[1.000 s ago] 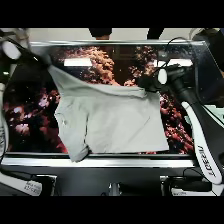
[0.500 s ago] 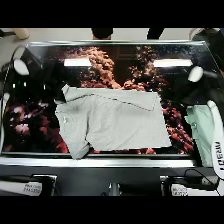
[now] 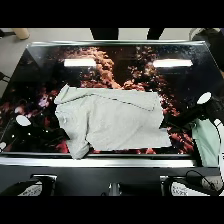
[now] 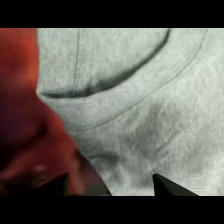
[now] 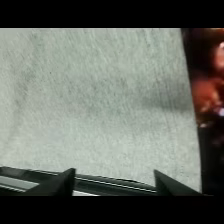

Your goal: Fold the shirts.

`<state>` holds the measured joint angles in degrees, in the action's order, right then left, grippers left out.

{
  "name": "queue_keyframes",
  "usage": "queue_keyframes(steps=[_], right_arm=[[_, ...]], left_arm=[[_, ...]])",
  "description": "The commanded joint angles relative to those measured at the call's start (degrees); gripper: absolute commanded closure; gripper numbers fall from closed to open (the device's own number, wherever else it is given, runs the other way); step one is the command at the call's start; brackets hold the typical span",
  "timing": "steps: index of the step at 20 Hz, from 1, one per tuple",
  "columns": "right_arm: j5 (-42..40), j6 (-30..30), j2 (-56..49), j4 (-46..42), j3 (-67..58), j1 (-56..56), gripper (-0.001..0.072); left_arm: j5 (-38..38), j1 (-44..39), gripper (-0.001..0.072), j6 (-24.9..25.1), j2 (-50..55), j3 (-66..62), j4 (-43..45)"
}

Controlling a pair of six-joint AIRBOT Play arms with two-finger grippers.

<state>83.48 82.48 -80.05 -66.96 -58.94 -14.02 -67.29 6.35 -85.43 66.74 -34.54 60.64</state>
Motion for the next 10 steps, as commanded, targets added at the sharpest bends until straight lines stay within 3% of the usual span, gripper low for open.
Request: queue_keyframes(steps=[1, 2, 3, 4, 5, 6, 7, 10], right_arm=[[-0.8, -0.9, 0.2, -1.9, 1.2, -0.4, 0.0075], [-1.1, -0.6, 0.2, -4.2, 1.3, -0.4, 0.007], [-1.6, 0.2, 0.2, -7.6, 1.4, -0.4, 0.0055], [-1.9, 1.3, 0.0, -11.0, 1.6, -0.5, 0.0044], [-2.3, 2.0, -0.3, -13.0, 1.9, -0.8, 0.0044], [-2.9, 2.4, -1.1, -12.2, 2.5, -0.9, 0.0044], [-3.4, 1.8, -2.1, -10.4, 3.3, -0.7, 0.0044], [-4.2, 0.5, -6.8, -5.5, 5.3, 0.4, 0.0047]], left_arm=[[7.5, -0.5, 0.0117, 1.5, 1.5, 3.5, -5.7], [9.8, -1.1, 0.012, 1.5, 2.4, 3.5, -6.3], [11.6, -1.4, 0.0185, 1.4, 3.1, 3.5, -6.5], [13.1, -1.4, 0.0322, 1.4, 3.5, 3.5, -6.5], [14.1, -1.4, 0.0402, 0.9, 3.6, 3.4, -6.5], [14.3, -1.4, 0.0605, 0.9, 3.6, 3.1, -6.5], [14.2, -1.4, 0.068, 1.5, 3.5, 2.5, -6.5], [13.3, -1.4, 0.068, 1.9, 1.4, 0.5, -6.5]])
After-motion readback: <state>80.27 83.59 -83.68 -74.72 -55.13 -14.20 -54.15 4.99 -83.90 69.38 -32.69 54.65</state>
